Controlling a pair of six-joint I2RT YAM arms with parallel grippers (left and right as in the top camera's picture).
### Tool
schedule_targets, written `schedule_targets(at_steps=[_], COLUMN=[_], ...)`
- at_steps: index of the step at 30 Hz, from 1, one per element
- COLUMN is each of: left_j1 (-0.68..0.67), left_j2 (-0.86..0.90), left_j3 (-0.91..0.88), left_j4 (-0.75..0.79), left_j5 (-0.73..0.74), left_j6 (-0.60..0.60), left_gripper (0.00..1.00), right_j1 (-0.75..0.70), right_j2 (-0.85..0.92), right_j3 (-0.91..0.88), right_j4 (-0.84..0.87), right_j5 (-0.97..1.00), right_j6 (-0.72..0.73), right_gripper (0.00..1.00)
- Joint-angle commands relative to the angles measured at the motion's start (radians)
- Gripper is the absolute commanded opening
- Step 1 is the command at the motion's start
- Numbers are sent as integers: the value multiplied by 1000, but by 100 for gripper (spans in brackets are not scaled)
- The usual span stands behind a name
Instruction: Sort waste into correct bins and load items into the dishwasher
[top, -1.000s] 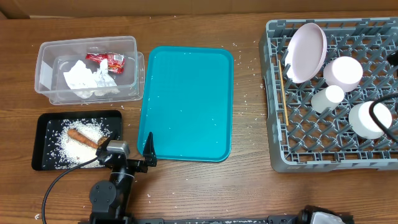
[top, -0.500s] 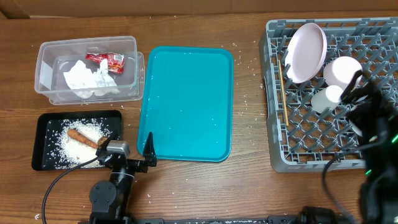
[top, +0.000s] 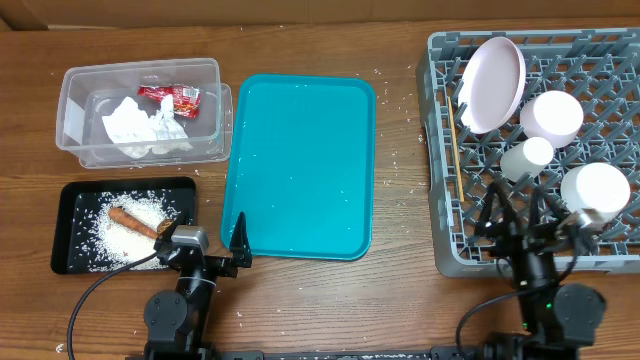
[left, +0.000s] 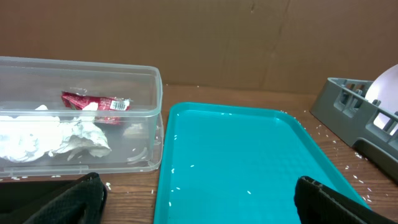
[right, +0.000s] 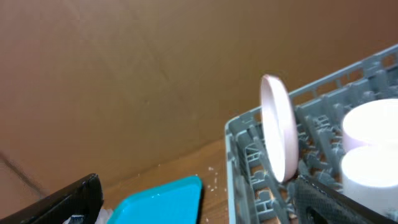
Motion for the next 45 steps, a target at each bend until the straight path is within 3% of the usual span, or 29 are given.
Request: schedule_targets(at_steps=[1, 11, 17, 23, 45], left_j1=[6, 6, 6, 6, 6], left_j2=[-11, -11, -11, -11, -11], left_j3=[-5, -5, -5, -5, -5], left_j4=[0, 0, 0, 0, 0], left_j5=[-11, -11, -11, -11, -11], left_j6=[19, 19, 19, 19, 19], left_gripper=[100, 100, 100, 100, 100], right_j1=[10, 77, 99, 99, 99], right_j2=[-74, -142, -142, -142, -141], right_j3=[-93, -194, -193, -193, -193], right_j4=[52, 47, -36, -36, -35], right_j5=[-49, 106, 114, 116, 123], right_j6=[-20, -21, -293, -458, -461], right_gripper=[100, 100, 100, 100, 100])
